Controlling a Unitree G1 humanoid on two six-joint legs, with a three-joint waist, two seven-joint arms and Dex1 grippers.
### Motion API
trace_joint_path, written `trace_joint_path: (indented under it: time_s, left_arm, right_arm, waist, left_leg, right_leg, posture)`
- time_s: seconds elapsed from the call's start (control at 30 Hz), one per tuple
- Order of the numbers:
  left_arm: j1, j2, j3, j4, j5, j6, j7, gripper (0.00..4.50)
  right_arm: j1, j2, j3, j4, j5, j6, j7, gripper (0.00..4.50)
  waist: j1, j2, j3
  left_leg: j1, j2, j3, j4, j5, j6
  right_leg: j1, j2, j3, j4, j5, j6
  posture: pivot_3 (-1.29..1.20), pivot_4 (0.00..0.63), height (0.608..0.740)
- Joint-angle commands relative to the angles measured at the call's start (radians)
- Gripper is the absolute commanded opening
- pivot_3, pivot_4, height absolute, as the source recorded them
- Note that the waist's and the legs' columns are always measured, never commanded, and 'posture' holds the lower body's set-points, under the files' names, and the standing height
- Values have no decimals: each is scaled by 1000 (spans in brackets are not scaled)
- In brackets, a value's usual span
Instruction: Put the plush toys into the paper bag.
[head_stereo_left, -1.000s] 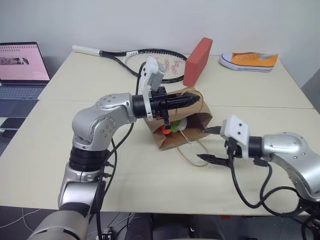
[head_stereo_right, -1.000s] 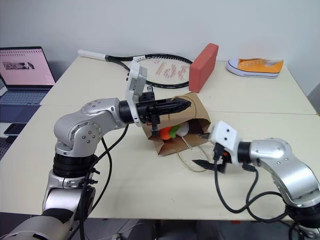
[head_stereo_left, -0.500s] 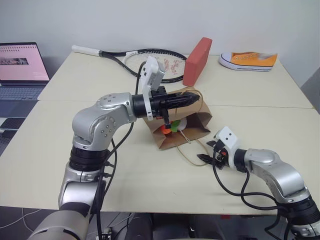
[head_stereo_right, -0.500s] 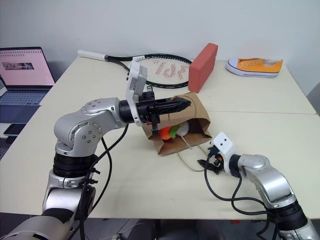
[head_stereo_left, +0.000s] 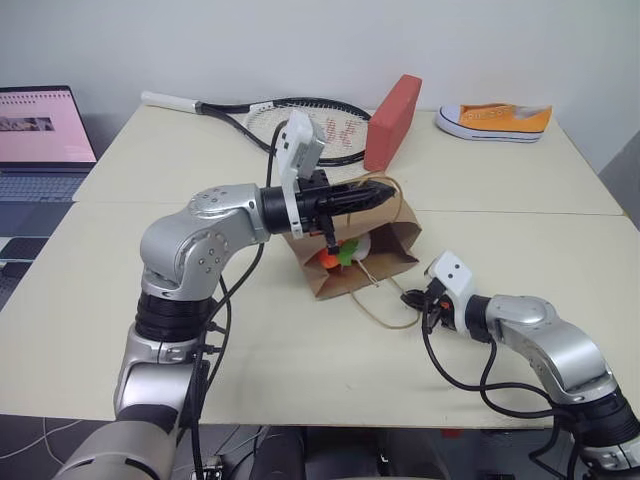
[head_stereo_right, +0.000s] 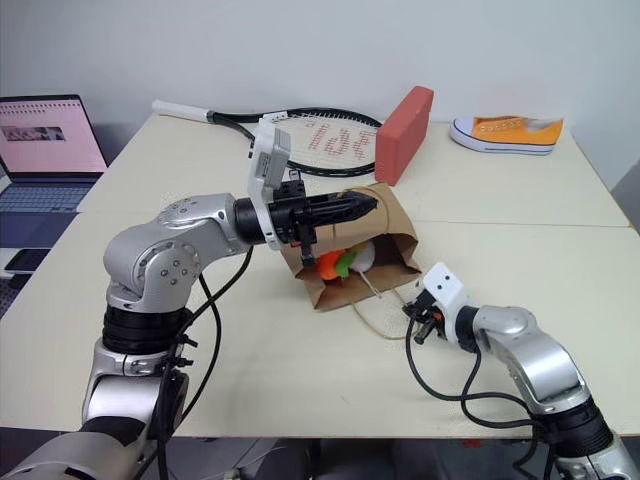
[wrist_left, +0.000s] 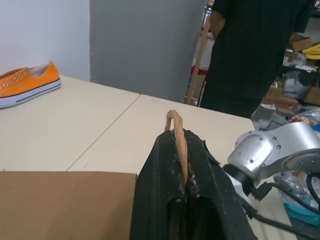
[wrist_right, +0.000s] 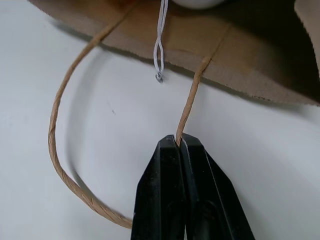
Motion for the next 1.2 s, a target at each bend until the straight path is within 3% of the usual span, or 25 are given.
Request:
trace_joint_path:
  time_s: [0.03,0.2,0.43,0.63,0.83,1.07,1.2]
  left_arm:
    - [-51,41,41,9,10,-41,-30,0]
    - [-126,102,24,63,36,-74,-109,0]
    - [-236,103,-24,176,96,-136,-209,0]
    - [-275,42,-57,291,142,-188,-243,0]
    - [-306,-31,-82,416,207,-240,-245,0]
    - [-311,-8,-58,401,207,-230,-298,2063]
    - [-280,56,-45,377,217,-231,-318,3231]
  right_arm:
    - [-58,-30,-134,-109,141,91,49,39]
    - [-198,-95,-363,-148,402,313,75,39]
    - [-398,-152,-540,-68,632,552,-4,39]
    - [-417,-150,-552,-20,667,598,-78,39]
    - [-436,-72,-540,31,629,583,-212,39]
    - [-460,-70,-561,41,666,575,-241,2321]
    - [-478,-113,-587,67,687,569,-212,3743]
  waist:
    - [0,0,0]
    - [2,0,0]
    - [3,0,0]
    - [3,0,0]
    - [2,0,0]
    - [-1,1,0]
    - [-1,1,0]
  left_leg:
    - [0,0,0,0,0,0]
    - [-1,0,0,-1,0,0]
    - [-1,0,0,-1,0,0]
    - [-1,0,0,-2,0,0]
    - [-1,0,0,-2,0,0]
    - [-1,0,0,-5,0,0]
    - [-1,0,0,-5,0,0]
  right_leg:
    - [0,0,0,0,0,0]
    - [0,0,0,-1,0,0]
    - [0,0,-1,-1,0,-1]
    - [0,0,-1,-1,-1,-1]
    - [-1,0,0,-1,0,-1]
    - [-2,0,0,-1,-1,-1]
    - [-2,0,0,-1,-1,-1]
  posture:
    - [0,150,740]
    - [0,150,740]
    - [0,150,740]
    - [0,150,740]
    - [0,150,740]
    - [0,150,740]
    - [0,150,740]
